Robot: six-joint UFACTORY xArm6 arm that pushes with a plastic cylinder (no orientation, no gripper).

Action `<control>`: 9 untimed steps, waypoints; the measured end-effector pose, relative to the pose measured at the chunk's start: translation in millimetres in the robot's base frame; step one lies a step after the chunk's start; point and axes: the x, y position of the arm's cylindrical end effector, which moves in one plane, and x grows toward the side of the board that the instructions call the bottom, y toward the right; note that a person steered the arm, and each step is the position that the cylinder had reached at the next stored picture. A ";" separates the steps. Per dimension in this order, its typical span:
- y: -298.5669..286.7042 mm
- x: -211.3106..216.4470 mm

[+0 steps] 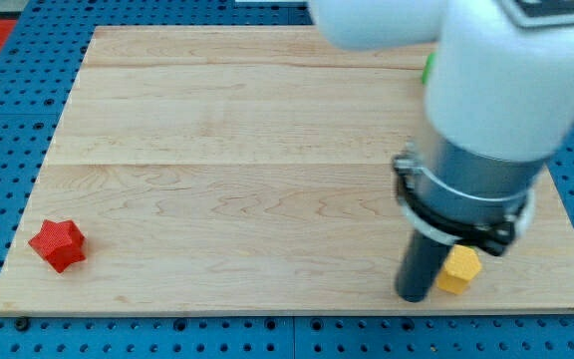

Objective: Push the red star towards top of the board

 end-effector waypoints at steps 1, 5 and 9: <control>41.6 -3.1; -351.2 8.6; -355.2 -85.4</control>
